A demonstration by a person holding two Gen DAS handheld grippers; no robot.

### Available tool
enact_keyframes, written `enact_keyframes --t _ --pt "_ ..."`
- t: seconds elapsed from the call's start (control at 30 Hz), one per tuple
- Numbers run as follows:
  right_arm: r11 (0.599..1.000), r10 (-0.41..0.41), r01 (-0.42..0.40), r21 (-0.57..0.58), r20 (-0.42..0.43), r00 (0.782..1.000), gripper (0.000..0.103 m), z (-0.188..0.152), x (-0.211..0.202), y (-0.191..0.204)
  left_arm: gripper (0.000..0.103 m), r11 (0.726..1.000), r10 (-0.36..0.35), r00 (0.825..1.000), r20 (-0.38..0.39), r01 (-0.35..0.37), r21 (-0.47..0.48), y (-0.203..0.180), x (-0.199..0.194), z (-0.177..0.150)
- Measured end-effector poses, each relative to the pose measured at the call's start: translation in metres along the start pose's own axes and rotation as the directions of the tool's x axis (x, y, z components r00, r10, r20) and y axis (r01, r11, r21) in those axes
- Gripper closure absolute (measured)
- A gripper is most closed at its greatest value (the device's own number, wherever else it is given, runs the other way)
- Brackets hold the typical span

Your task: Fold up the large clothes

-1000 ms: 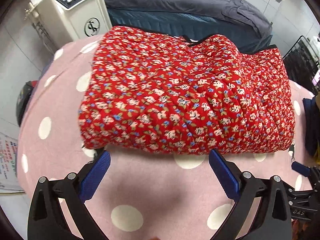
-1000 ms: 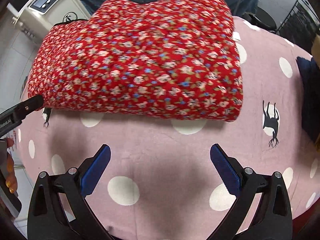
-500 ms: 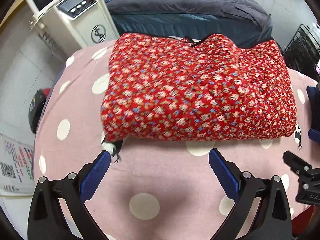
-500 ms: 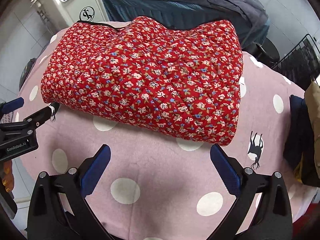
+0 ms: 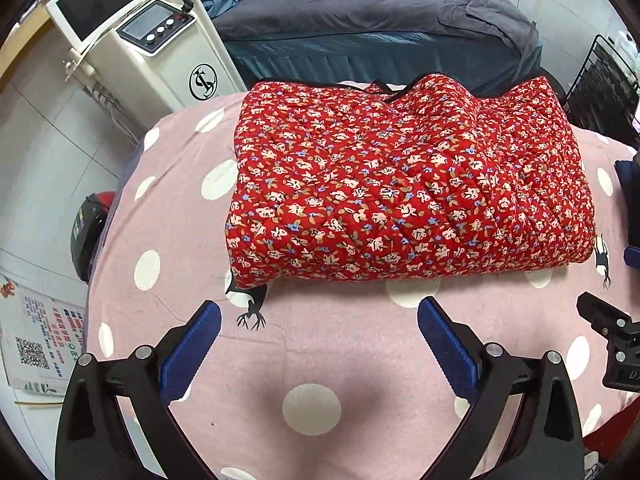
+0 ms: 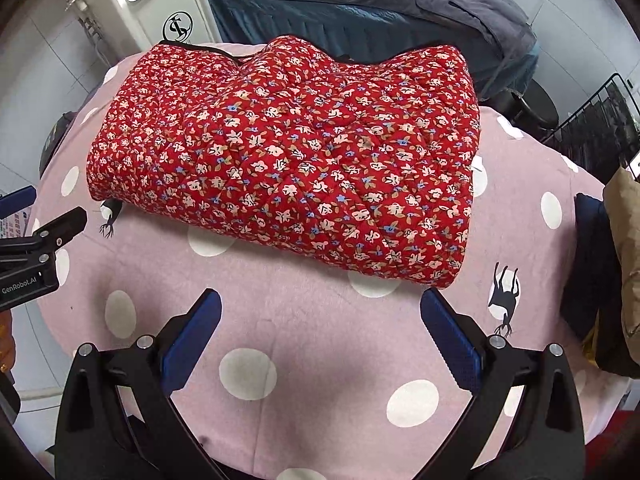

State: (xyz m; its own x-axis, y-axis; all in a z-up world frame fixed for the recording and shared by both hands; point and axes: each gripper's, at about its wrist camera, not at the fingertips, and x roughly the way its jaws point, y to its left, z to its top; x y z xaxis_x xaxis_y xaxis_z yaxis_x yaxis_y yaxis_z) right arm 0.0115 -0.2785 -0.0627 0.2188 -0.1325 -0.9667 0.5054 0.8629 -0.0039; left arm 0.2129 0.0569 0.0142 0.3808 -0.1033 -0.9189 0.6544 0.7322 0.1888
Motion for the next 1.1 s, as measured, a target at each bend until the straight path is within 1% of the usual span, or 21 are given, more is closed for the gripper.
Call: enact_keyframes --t 0.13,0.53,1.1 --pt "1.0 0.0 0.0 -0.001 0.007 1.0 0.005 0.001 -0.003 -0.001 0.006 1.0 0.004 1.0 -0.006 -0.004 0.019 -0.005 -0.001 -0.001" --pt "1.0 0.012 -0.012 0.009 -0.001 1.0 0.005 -0.001 -0.002 -0.002 0.006 1.0 0.002 1.0 -0.028 -0.001 0.027 -0.006 0.002 -0.007" --pt "1.0 0.008 -0.008 0.016 -0.016 1.0 0.005 -0.011 0.005 -0.002 0.006 0.999 0.003 0.999 -0.037 -0.002 0.041 -0.01 0.006 -0.012"
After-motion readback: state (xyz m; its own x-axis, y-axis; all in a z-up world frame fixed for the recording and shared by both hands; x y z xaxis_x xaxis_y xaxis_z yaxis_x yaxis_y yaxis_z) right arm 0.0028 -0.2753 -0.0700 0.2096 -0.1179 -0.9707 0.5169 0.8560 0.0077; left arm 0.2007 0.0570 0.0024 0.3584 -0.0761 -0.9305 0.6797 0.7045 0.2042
